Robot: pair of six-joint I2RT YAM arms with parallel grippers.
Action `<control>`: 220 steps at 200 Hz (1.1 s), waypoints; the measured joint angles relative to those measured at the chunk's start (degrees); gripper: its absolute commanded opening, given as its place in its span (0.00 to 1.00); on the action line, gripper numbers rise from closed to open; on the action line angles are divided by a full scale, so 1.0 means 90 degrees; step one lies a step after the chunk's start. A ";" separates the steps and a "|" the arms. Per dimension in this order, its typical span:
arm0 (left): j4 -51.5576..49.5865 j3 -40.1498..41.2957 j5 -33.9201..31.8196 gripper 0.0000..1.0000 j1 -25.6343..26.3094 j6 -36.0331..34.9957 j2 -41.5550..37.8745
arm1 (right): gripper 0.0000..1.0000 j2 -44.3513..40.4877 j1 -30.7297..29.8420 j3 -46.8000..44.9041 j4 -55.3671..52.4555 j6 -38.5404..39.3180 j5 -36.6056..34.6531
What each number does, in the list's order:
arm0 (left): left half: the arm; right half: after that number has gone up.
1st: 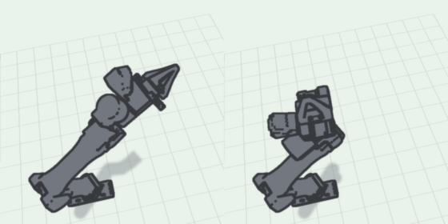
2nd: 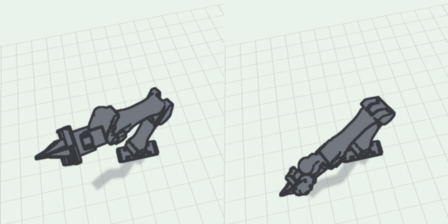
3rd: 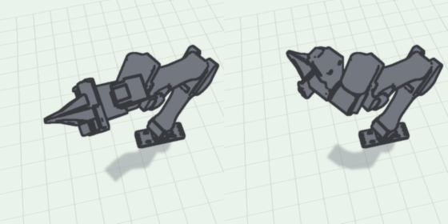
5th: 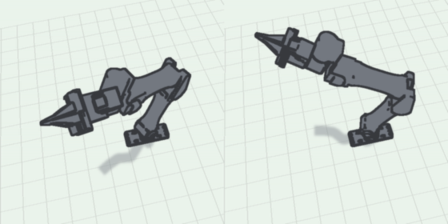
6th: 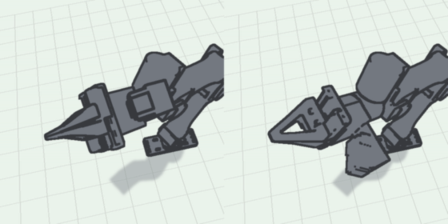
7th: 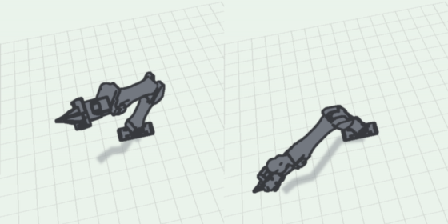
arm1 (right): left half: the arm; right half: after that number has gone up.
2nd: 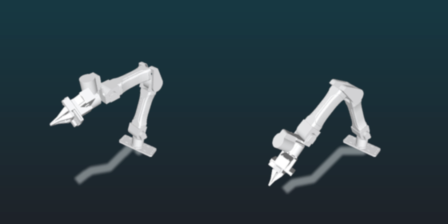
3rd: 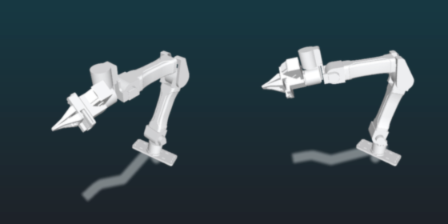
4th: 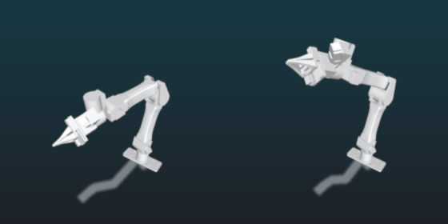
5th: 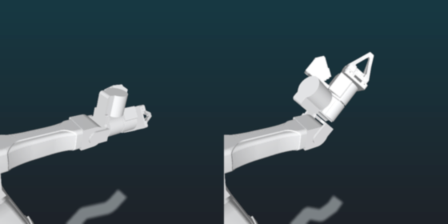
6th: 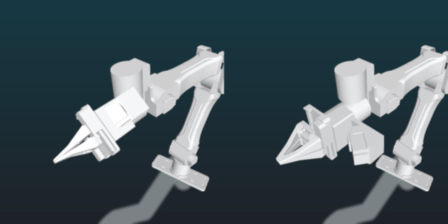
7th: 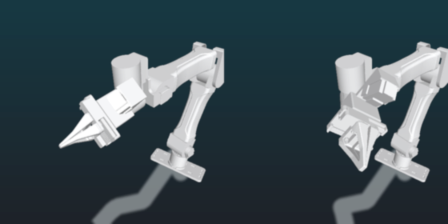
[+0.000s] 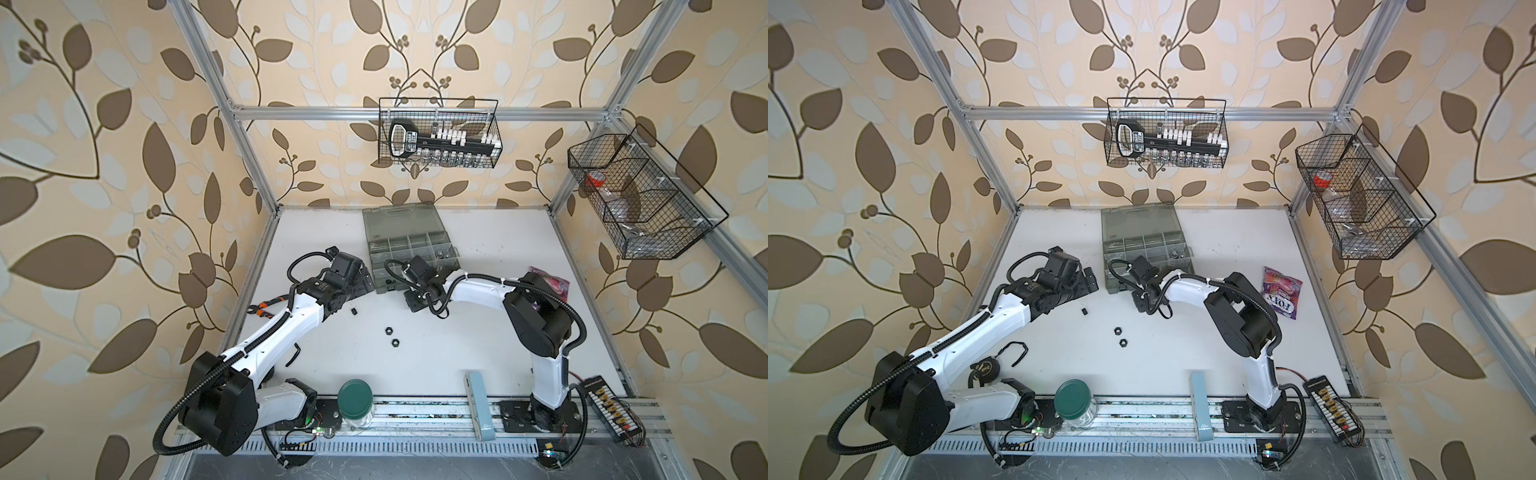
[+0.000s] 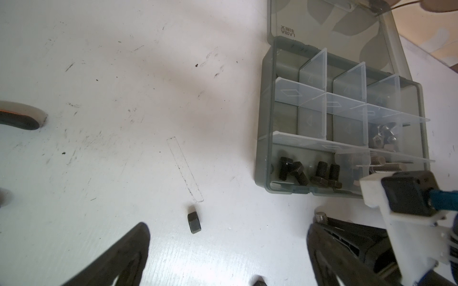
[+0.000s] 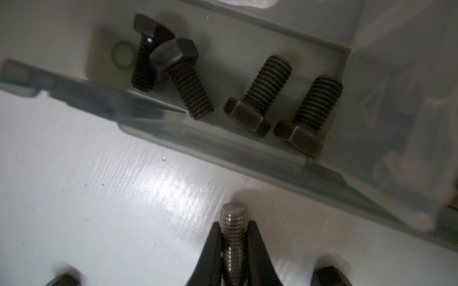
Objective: Sort the screws and nuts into containers
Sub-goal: Pick up the screw from the center of the table, then place the screw into the container.
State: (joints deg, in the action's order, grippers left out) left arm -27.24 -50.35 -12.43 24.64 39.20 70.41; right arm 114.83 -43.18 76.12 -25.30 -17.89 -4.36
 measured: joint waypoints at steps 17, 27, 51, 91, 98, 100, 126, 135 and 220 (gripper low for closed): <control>0.0000 0.0000 0.0000 0.99 0.0000 0.0000 0.0002 | 0.00 0.0000 -0.0034 0.0017 -0.0044 0.0000 -0.0012; 0.0000 0.0000 0.0000 0.99 0.0000 0.0000 0.0002 | 0.00 0.0000 -0.0049 0.0032 -0.0078 0.0000 -0.0012; 0.0000 0.0000 0.0000 0.99 0.0000 0.0000 0.0002 | 0.00 -0.0012 -0.0078 0.0044 -0.0148 0.0000 -0.0010; -0.0002 0.0000 -0.0002 0.99 0.0000 0.0000 0.0002 | 0.00 -0.0500 -0.0075 0.0044 -0.0321 0.0000 -0.0034; -0.0002 0.0000 -0.0002 0.99 0.0000 0.0000 0.0002 | 0.00 -0.0670 -0.0063 0.0044 -0.0321 0.0000 -0.0049; -0.0002 0.0000 -0.0002 0.99 0.0000 0.0000 0.0002 | 0.00 -0.0721 -0.0058 0.0044 -0.0323 -0.0002 -0.0046; -0.0005 0.0000 -0.0002 0.99 0.0000 0.0000 0.0002 | 0.00 -0.1358 0.0097 0.0080 -0.0318 0.0000 -0.0095; -0.0012 0.0000 -0.0002 0.99 0.0000 0.0000 0.0002 | 0.00 -0.1506 0.0238 0.0124 -0.0313 0.0000 -0.0117; -0.0092 0.0010 -0.0002 0.99 0.0000 0.0000 -0.0002 | 0.00 -0.1343 0.1994 0.0486 -0.0228 0.0068 -0.0158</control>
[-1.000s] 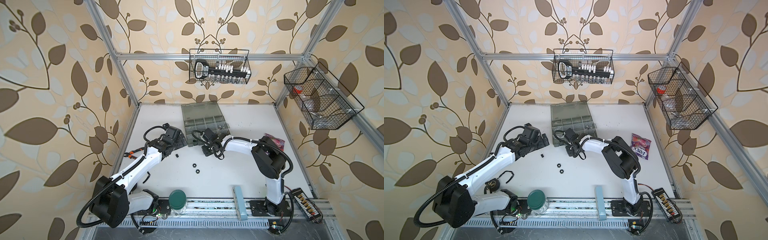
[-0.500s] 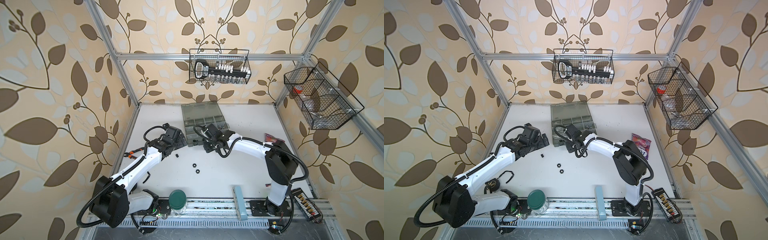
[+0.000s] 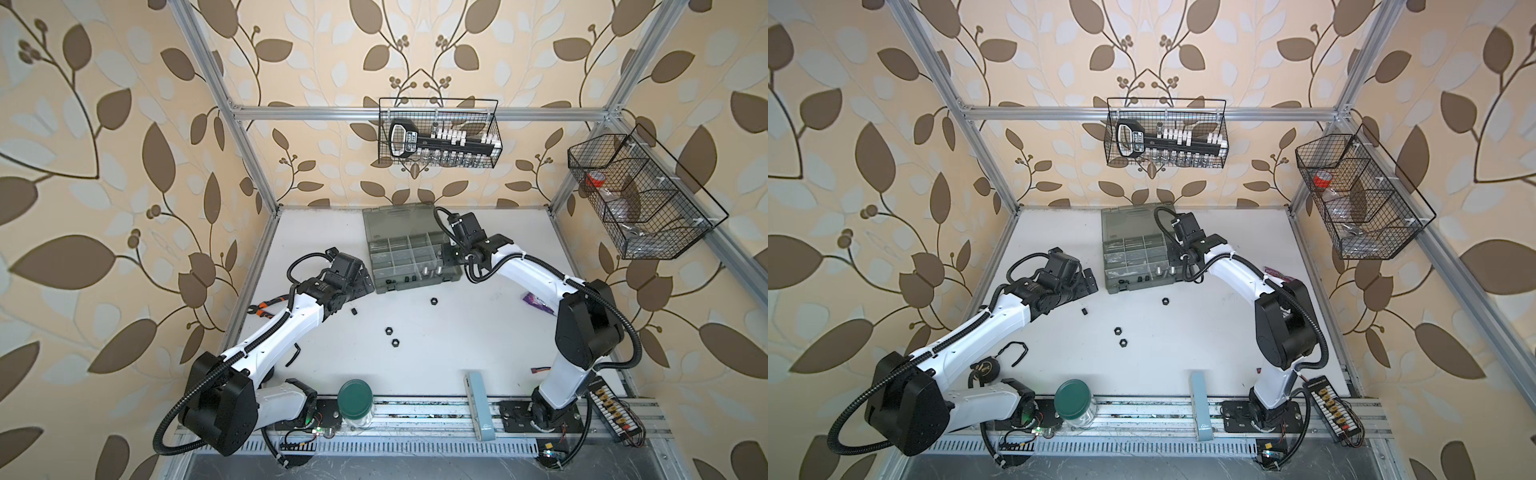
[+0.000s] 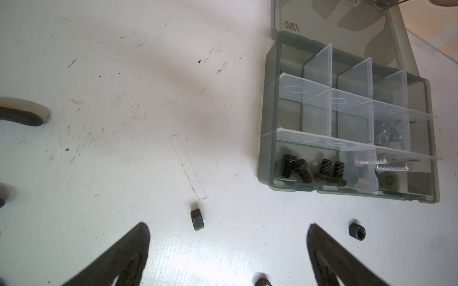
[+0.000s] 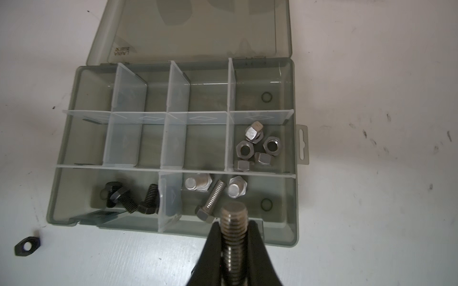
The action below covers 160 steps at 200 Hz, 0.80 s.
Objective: Sort the screws and nuts into containers
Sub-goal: Place the screw into the container.
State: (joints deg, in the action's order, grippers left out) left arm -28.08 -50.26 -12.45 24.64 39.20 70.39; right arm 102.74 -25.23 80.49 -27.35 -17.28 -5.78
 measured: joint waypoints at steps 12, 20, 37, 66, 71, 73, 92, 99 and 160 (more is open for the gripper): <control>-0.0002 0.0000 0.0000 0.99 -0.0017 0.0000 0.0000 | 0.00 0.0170 0.0073 0.0041 0.0010 0.0032 0.0010; -0.0005 0.0000 0.0000 0.99 -0.0039 0.0000 0.0000 | 0.00 0.0282 0.0109 0.0063 0.0017 0.0058 0.0019; -0.0012 0.0000 0.0000 0.99 -0.0041 0.0000 0.0000 | 0.00 0.0461 0.0160 0.0068 0.0012 0.0102 0.0027; -0.0027 0.0000 0.0000 0.99 -0.0041 0.0000 0.0000 | 0.00 0.0634 0.0185 0.0070 0.0015 0.0146 0.0027; -0.0029 0.0000 -0.0002 0.99 -0.0041 0.0000 0.0000 | 0.00 0.0651 0.0185 0.0070 0.0017 0.0148 0.0029; -0.0032 0.0000 -0.0002 0.99 -0.0041 0.0000 0.0000 | 0.00 0.0656 0.0185 0.0070 0.0017 0.0148 0.0029; -0.0044 0.0000 0.0000 0.99 -0.0041 0.0000 0.0000 | 0.00 0.0724 0.0187 0.0070 0.0017 0.0172 0.0029; -0.0044 0.0000 0.0000 0.99 -0.0041 0.0000 0.0000 | 0.00 0.0753 0.0187 0.0070 0.0022 0.0189 0.0029; -0.0046 0.0000 0.0000 0.99 -0.0041 0.0000 0.0002 | 0.00 0.1020 0.0199 0.0073 0.0090 0.0238 0.0027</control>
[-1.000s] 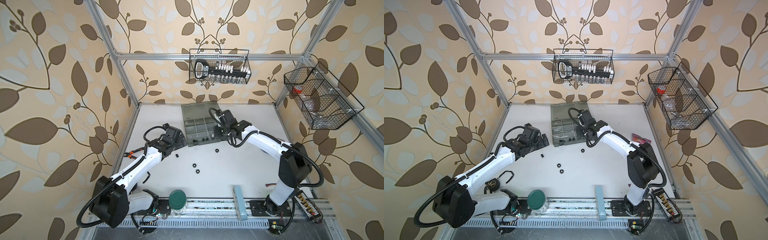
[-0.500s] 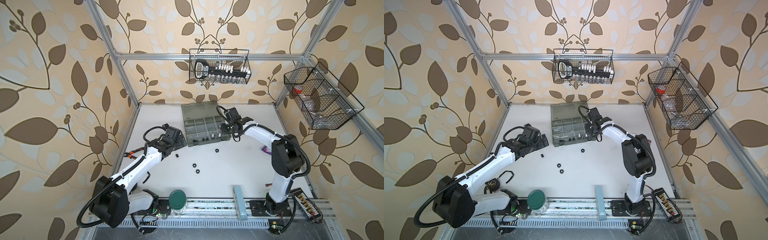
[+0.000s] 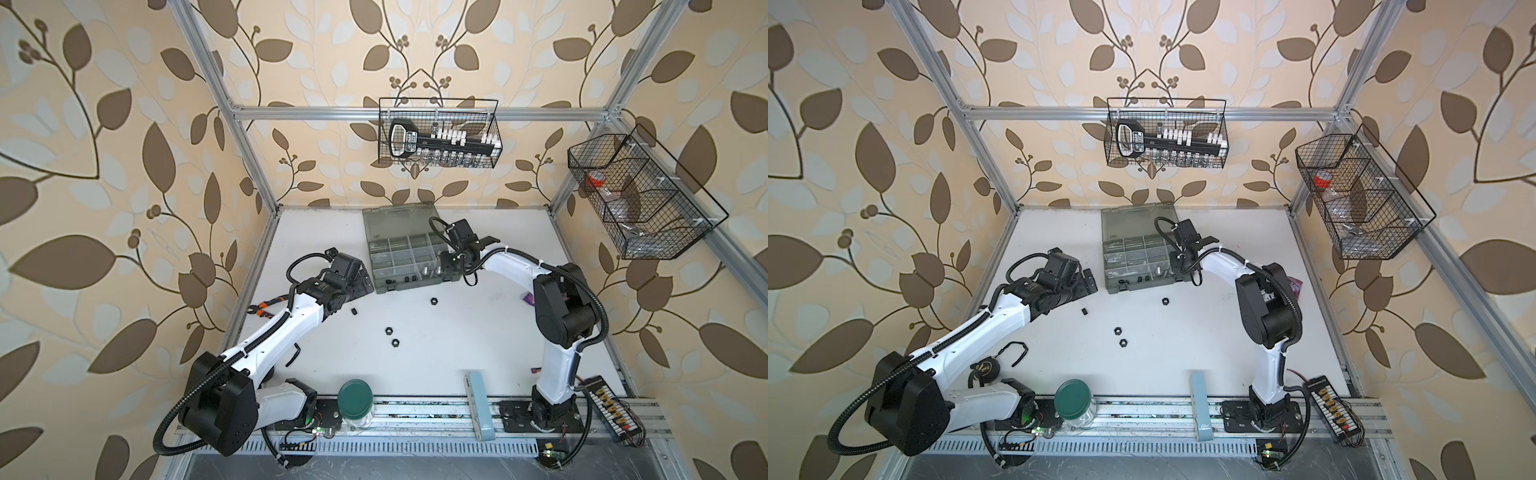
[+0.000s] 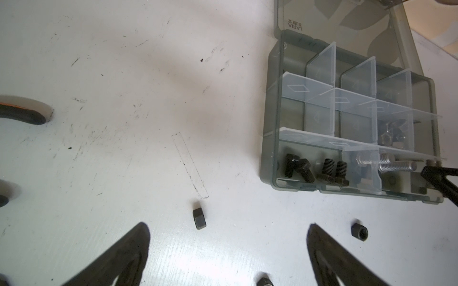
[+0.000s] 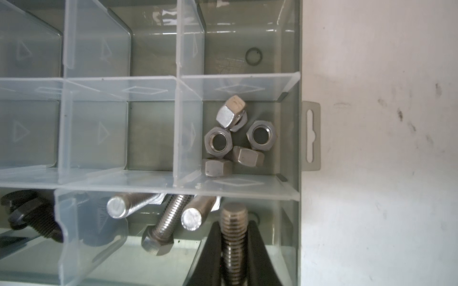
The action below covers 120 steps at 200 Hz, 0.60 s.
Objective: Sort the screws and nuts into containers
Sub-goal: Place the screw into the container.
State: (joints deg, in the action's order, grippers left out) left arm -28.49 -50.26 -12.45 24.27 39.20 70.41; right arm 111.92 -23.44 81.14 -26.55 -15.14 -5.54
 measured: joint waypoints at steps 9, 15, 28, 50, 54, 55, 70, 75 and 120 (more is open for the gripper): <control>0.0000 0.0000 0.0000 0.99 0.0000 0.0000 -0.0002 | 0.00 0.0034 0.0000 0.0002 0.0012 0.0002 -0.0005; 0.0000 0.0000 -0.0002 0.99 0.0000 0.0000 -0.0002 | 0.00 0.0061 0.0002 0.0010 0.0022 0.0002 -0.0007; 0.0000 0.0000 -0.0002 0.99 0.0000 0.0000 -0.0002 | 0.00 0.0124 0.0012 0.0041 0.0027 0.0005 -0.0034; 0.0000 0.0000 0.0000 0.99 0.0000 0.0000 -0.0002 | 0.00 0.0238 0.0036 0.0097 0.0044 0.0024 -0.0051; 0.0000 0.0000 0.0000 0.99 0.0000 0.0000 -0.0002 | 0.02 0.0248 0.0041 0.0100 0.0039 0.0027 -0.0056; 0.0000 0.0000 0.0000 0.99 0.0000 0.0000 -0.0002 | 0.03 0.0250 0.0041 0.0102 0.0039 0.0027 -0.0056; -0.0002 0.0000 0.0000 0.99 0.0000 0.0000 -0.0002 | 0.15 0.0277 0.0056 0.0102 0.0034 0.0027 -0.0056; -0.0005 0.0000 0.0000 0.99 0.0000 0.0000 -0.0002 | 0.18 0.0277 0.0066 0.0102 0.0029 0.0024 -0.0053; -0.0134 0.0000 0.0007 0.99 0.0000 0.0000 -0.0002 | 0.33 0.0265 0.0070 0.0163 0.0024 0.0056 -0.0049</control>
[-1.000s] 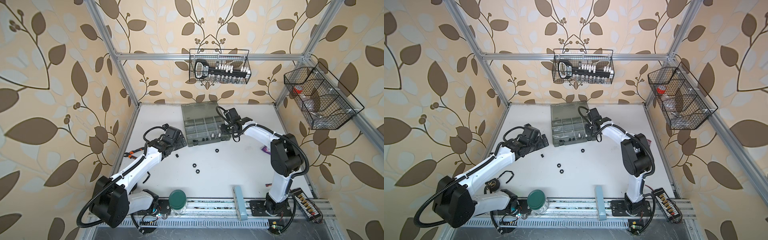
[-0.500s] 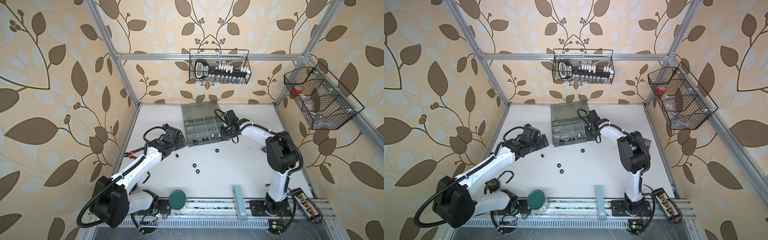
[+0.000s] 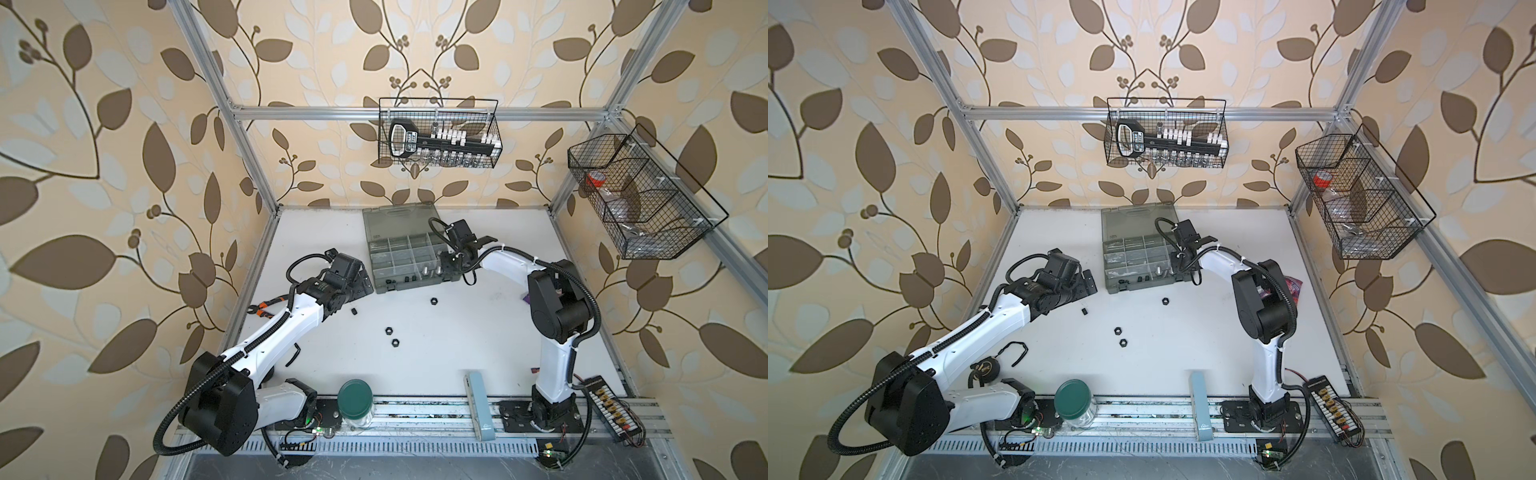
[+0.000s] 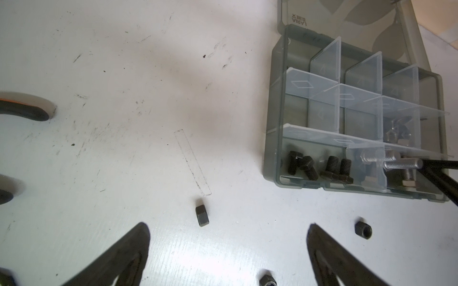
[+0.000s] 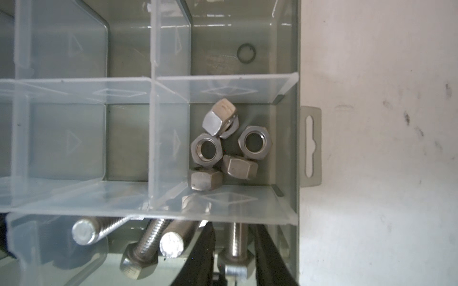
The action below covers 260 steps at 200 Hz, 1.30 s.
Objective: Sort the screws and nuts into containers
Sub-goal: Place the screw into the container, then pick up the nut from the middle-left of the table.
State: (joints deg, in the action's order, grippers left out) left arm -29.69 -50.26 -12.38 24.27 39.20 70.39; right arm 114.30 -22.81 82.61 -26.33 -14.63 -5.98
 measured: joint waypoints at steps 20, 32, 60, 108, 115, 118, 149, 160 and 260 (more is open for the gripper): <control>-0.0034 0.0029 0.0036 0.99 0.0000 0.0000 0.0002 | 0.34 -0.0097 0.0000 0.0000 -0.0010 -0.0007 -0.0005; -0.0041 0.0102 0.0078 0.99 0.0000 0.0000 0.0002 | 0.34 -0.0206 0.0000 0.0000 -0.0019 -0.0007 -0.0007; -0.0155 0.0240 0.0272 0.99 0.0000 0.0000 0.0039 | 0.46 -0.0583 0.0000 -0.0002 -0.0034 0.0000 -0.0046; -0.0260 0.0291 0.0522 0.96 0.0000 -0.0002 0.0529 | 1.00 -0.1333 0.0002 -0.0352 0.0121 -0.0012 -0.0114; -0.0250 0.0296 0.0556 0.94 -0.0002 -0.0007 0.0624 | 1.00 -0.1418 0.0000 -0.0442 0.0146 -0.0012 -0.0117; -0.0250 0.0299 0.0568 0.94 -0.0005 -0.0005 0.0675 | 1.00 -0.1445 0.0002 -0.0474 0.0153 -0.0019 -0.0121; -0.0240 0.0311 0.0709 0.83 -0.0041 -0.0007 0.1066 | 1.00 -0.1554 0.0002 -0.0726 0.0216 -0.0032 -0.0119; -0.0236 0.0311 0.0731 0.77 -0.0041 -0.0015 0.1190 | 1.00 -0.1591 0.0000 -0.0826 0.0231 -0.0034 -0.0119; -0.0007 0.0253 0.0831 0.54 -0.0083 0.0029 0.2210 | 1.00 -0.1824 0.0000 -0.1025 0.0287 -0.0058 -0.0090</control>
State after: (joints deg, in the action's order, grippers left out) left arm -29.76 -47.99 -4.91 23.53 39.46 90.28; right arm 97.89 -22.81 73.38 -23.75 -15.16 -6.79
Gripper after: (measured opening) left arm 0.549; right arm 0.996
